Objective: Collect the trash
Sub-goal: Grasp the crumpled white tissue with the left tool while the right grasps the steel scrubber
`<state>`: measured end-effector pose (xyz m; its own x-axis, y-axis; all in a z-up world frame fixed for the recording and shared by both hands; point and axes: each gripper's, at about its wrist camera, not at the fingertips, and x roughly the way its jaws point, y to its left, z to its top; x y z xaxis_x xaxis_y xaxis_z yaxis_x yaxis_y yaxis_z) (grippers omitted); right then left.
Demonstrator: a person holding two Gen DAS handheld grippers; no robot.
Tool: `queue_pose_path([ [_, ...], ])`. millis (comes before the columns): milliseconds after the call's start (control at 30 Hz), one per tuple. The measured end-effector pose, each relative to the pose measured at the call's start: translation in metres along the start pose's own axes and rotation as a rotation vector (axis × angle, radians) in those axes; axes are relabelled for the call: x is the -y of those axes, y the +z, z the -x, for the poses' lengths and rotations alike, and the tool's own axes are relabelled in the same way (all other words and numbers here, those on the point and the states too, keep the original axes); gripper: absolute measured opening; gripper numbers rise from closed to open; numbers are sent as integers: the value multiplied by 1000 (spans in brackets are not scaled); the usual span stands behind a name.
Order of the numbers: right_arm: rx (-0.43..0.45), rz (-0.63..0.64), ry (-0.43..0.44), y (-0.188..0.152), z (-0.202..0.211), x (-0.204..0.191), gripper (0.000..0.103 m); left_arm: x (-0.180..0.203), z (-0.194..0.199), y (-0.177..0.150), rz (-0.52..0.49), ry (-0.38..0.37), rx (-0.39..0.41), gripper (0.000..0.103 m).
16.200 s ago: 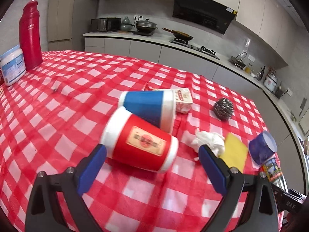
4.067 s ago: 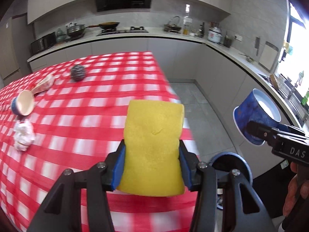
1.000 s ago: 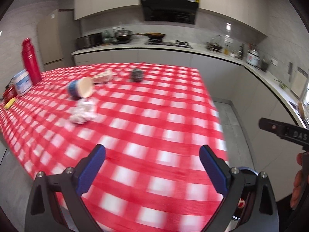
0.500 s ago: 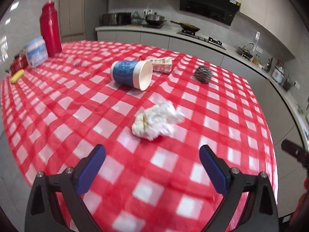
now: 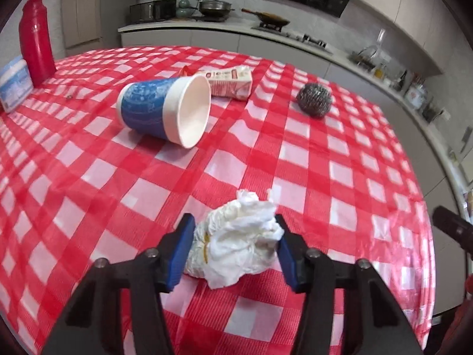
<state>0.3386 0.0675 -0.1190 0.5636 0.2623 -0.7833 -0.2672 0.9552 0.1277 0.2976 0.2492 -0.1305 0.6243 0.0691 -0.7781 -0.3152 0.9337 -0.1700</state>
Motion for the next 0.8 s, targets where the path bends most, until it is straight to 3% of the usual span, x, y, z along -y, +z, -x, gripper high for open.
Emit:
queue_pose_path([
  [367, 7, 39, 75, 63, -48, -54, 81, -55, 21, 32, 29, 16, 60, 49],
  [800, -55, 8, 38, 131, -145, -78, 81, -80, -7, 64, -38, 41, 59, 49],
])
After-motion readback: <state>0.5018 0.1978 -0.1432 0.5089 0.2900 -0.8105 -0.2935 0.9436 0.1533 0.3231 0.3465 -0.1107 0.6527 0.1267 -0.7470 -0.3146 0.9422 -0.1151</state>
